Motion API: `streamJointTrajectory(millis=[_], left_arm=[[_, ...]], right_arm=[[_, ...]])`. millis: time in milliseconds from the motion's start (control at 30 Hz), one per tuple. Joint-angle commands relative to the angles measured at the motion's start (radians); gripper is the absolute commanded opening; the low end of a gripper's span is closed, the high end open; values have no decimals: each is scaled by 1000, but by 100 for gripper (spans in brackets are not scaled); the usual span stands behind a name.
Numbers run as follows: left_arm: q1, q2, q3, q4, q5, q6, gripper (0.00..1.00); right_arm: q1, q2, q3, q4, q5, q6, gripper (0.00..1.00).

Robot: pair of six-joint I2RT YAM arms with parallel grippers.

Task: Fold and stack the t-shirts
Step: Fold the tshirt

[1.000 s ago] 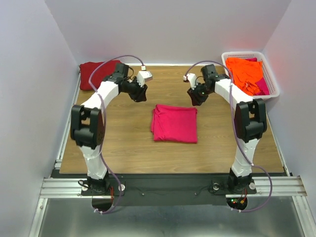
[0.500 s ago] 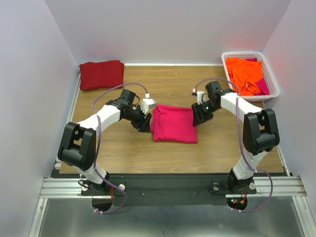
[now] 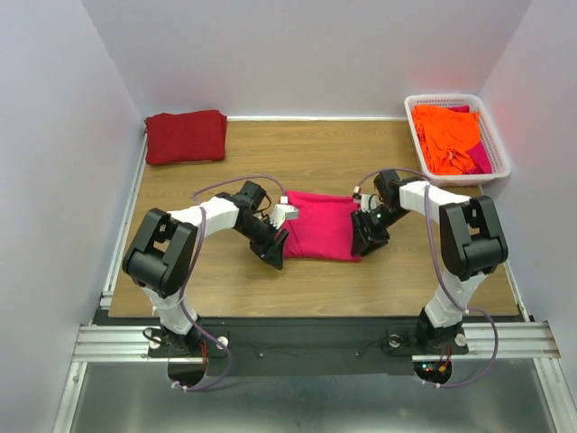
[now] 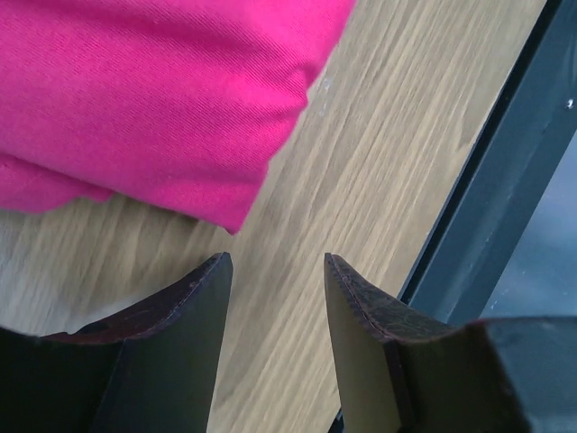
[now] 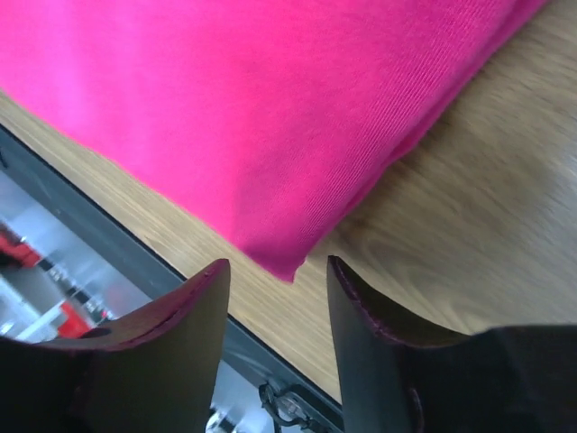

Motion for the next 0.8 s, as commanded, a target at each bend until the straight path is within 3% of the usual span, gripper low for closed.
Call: streamJointTrajectory(millis=[0, 200, 333, 400, 567, 667, 767], left_arm=[[0, 19, 21, 10, 61, -35, 56], [-2, 41, 55, 72, 61, -58, 52], [-3, 65, 70, 72, 58, -60, 41], [-3, 55, 72, 88, 48, -64, 33], [3, 54, 85, 44, 31, -35, 0], [35, 36, 95, -26, 5, 1, 0], [69, 1, 104, -89, -21, 43, 0]], right_arm=[[3, 60, 11, -6, -55, -1, 51], [3, 80, 23, -5, -58, -3, 45], [1, 89, 32, -3, -56, -3, 37], [-2, 95, 43, -6, -53, -9, 31], [-19, 97, 72, -9, -43, -8, 14], [-27, 87, 90, -26, -13, -26, 2], [-33, 80, 103, -63, 10, -53, 1]])
